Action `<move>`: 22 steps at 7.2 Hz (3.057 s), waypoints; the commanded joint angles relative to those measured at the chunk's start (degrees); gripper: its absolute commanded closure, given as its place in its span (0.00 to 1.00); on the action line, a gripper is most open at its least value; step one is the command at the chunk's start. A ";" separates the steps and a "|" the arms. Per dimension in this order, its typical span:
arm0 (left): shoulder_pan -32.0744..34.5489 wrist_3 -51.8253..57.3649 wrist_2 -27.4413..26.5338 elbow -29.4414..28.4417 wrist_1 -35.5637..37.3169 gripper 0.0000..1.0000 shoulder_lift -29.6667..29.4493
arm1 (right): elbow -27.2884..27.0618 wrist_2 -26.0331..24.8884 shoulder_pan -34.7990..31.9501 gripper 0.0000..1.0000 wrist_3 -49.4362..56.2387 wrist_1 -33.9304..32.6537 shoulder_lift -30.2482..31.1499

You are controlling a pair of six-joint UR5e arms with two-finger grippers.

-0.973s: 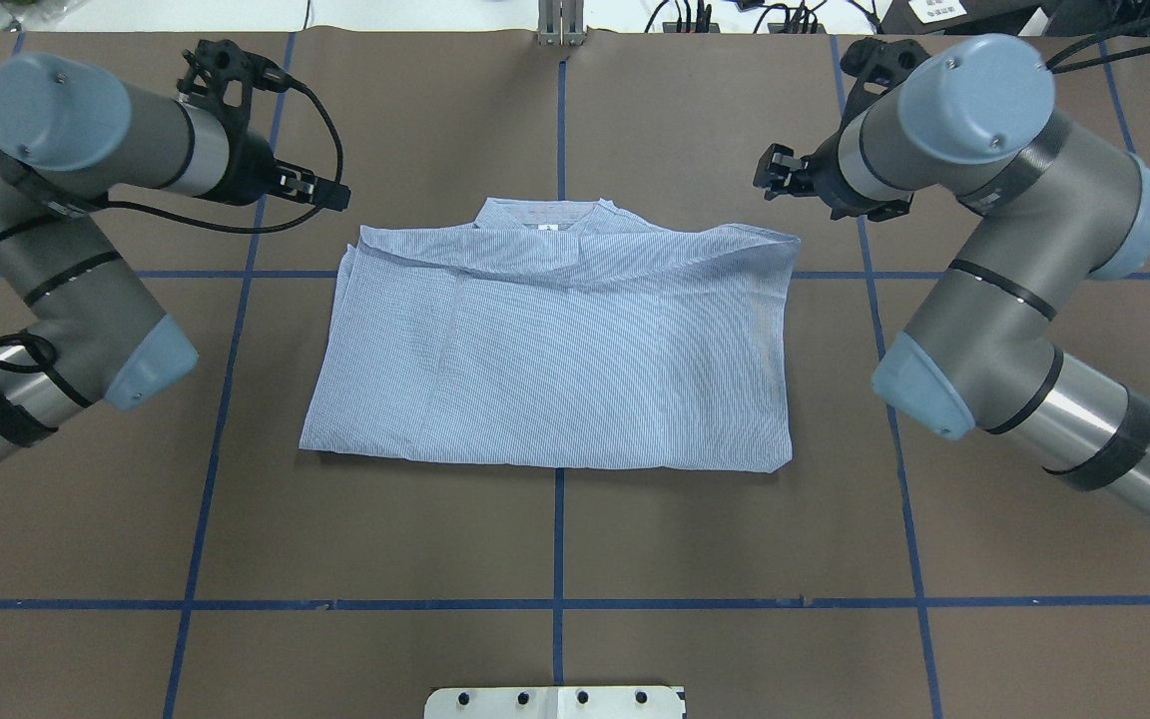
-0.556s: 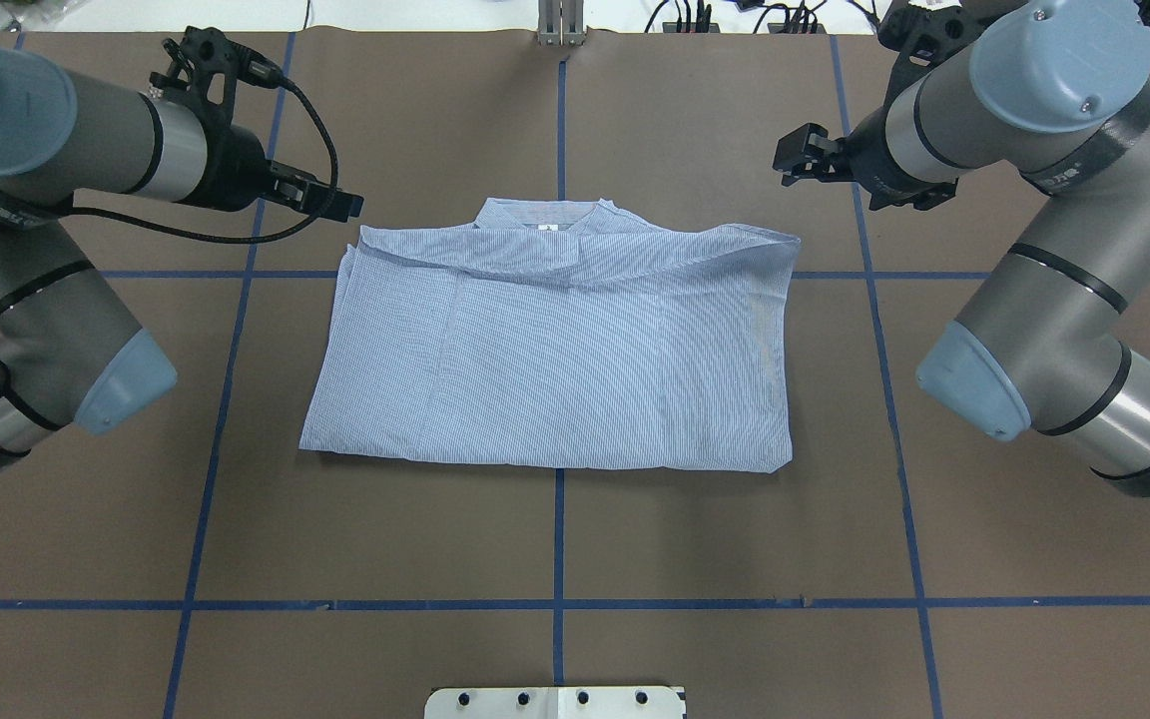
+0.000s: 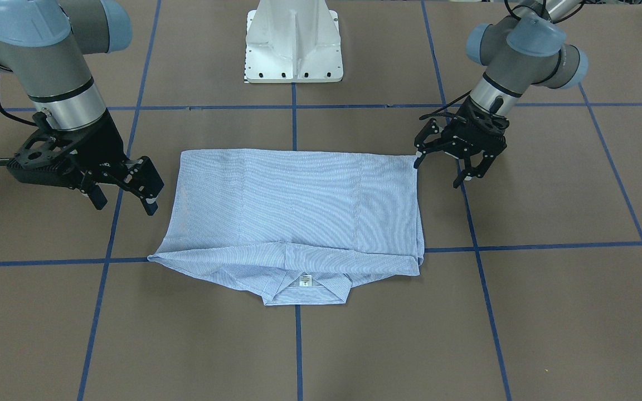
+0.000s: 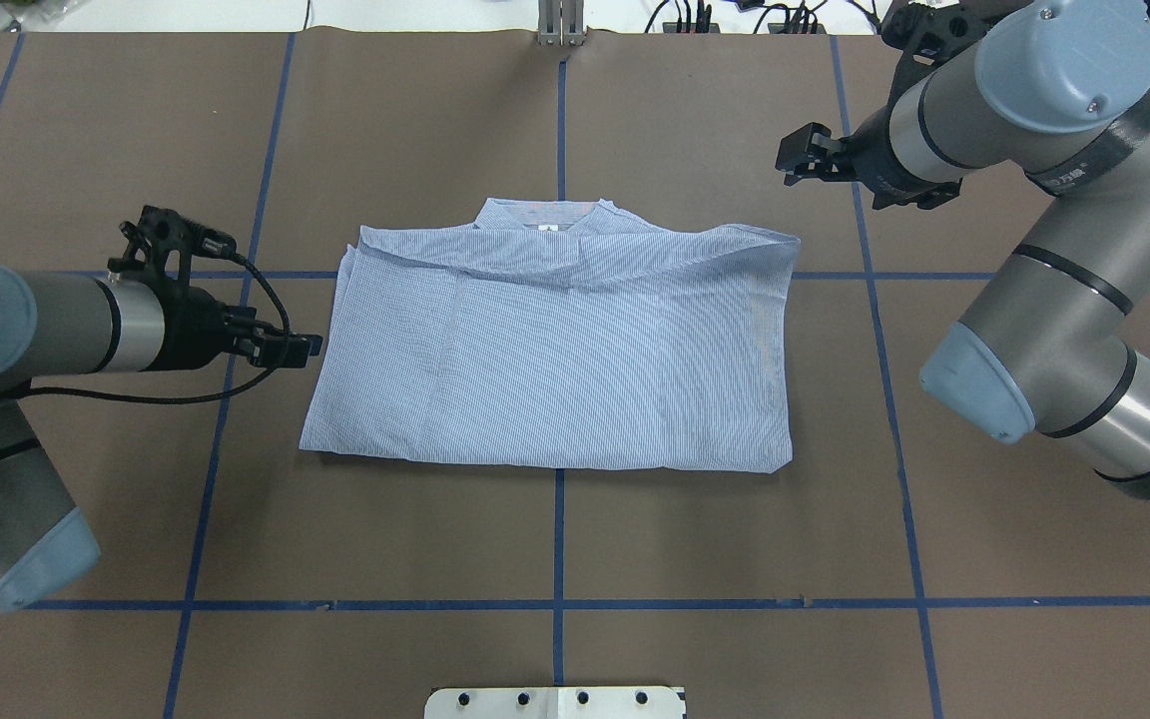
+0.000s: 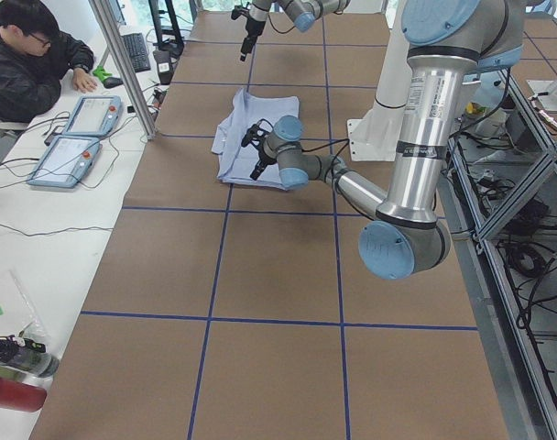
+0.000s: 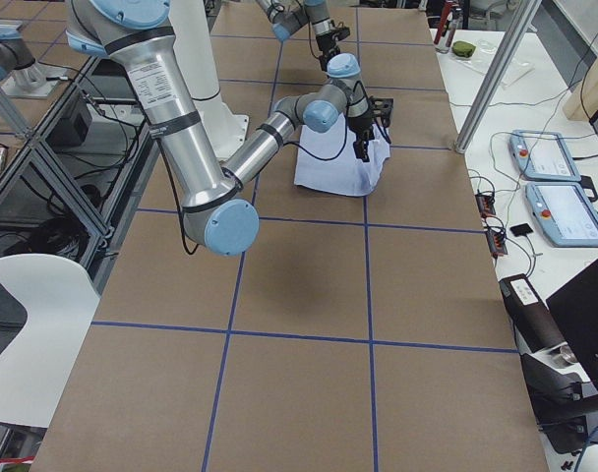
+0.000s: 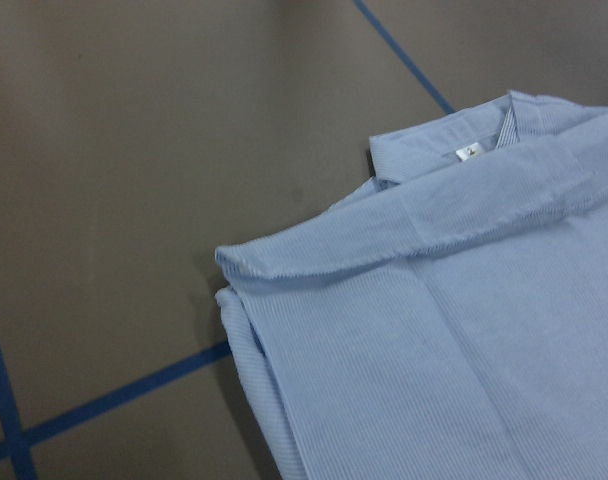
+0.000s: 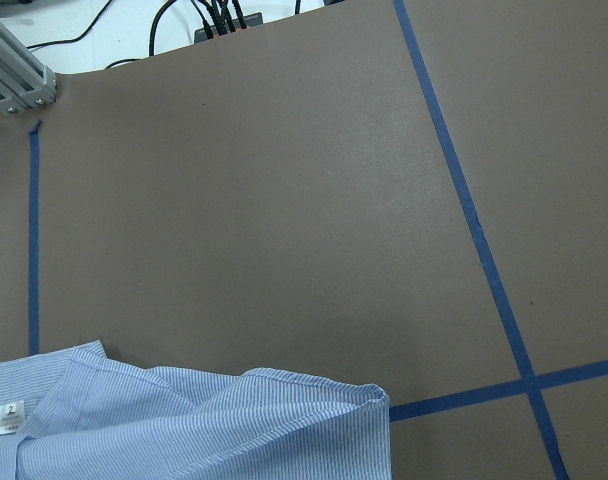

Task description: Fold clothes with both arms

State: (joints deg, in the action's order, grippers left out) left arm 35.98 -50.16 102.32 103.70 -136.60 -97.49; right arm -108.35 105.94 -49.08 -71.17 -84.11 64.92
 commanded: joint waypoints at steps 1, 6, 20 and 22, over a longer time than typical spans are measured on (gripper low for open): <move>-4.24 -3.28 -2.91 -1.92 -1.39 0.01 0.72 | -0.02 -0.30 0.04 0.00 -0.02 0.00 0.11; -9.69 -3.28 -3.79 -2.72 -1.48 0.11 0.19 | -0.37 -0.39 0.04 0.00 -0.02 0.09 0.29; 12.17 12.89 -3.71 -34.45 -1.04 1.00 -24.52 | -0.11 -0.30 0.74 0.00 -0.02 0.61 0.90; 12.63 12.11 -5.71 -48.01 -1.56 1.00 -37.71 | -0.11 -0.30 0.74 0.00 -0.02 0.61 0.82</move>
State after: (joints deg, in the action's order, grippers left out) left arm 48.13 -37.63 97.89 63.75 -137.86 -127.29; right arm -108.46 105.64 -48.34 -71.19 -83.50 65.77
